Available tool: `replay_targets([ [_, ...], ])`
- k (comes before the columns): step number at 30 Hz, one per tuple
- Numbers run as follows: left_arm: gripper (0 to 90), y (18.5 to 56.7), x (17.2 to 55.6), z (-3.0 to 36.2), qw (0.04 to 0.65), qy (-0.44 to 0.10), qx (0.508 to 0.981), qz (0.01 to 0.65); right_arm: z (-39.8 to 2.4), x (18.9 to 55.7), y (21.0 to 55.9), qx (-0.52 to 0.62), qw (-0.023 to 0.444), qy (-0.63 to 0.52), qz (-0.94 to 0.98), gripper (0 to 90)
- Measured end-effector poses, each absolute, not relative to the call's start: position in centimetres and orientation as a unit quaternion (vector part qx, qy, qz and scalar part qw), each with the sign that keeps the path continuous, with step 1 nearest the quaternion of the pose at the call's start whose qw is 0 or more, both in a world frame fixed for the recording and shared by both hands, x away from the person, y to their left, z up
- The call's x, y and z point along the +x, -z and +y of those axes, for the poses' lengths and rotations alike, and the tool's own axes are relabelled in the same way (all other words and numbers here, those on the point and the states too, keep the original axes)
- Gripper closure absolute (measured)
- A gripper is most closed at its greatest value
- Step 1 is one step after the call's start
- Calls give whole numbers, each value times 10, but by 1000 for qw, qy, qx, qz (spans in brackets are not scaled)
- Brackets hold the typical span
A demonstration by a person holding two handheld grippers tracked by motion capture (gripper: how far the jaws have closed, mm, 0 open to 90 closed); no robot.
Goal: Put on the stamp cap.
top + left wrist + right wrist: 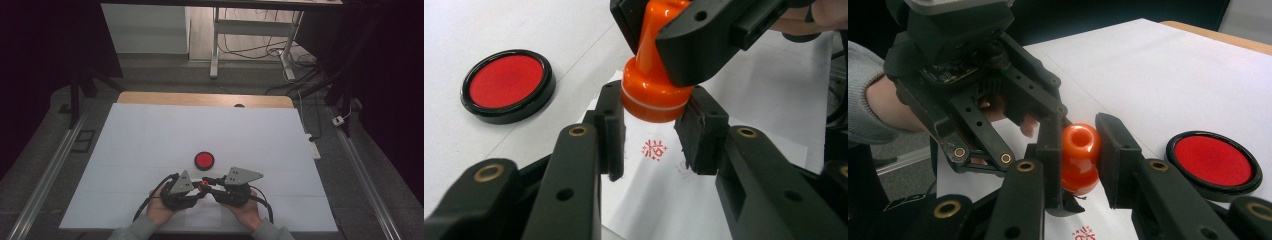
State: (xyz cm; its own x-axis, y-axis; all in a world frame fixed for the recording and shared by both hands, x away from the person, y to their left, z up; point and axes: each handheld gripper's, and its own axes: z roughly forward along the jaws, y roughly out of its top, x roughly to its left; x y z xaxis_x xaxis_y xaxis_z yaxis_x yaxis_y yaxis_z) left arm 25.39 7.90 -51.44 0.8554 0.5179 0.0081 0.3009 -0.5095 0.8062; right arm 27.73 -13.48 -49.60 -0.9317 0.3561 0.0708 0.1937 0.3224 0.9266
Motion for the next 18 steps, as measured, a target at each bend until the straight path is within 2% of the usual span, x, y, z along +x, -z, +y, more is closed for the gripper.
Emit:
replay_targets([
  [10,634,515,254,79,434,-126,860,239,-135,277,495,168,74,-555,811,727],
  [18,521,517,255,78,424,-118,865,240,-136,278,494,169,76,-559,808,727],
])
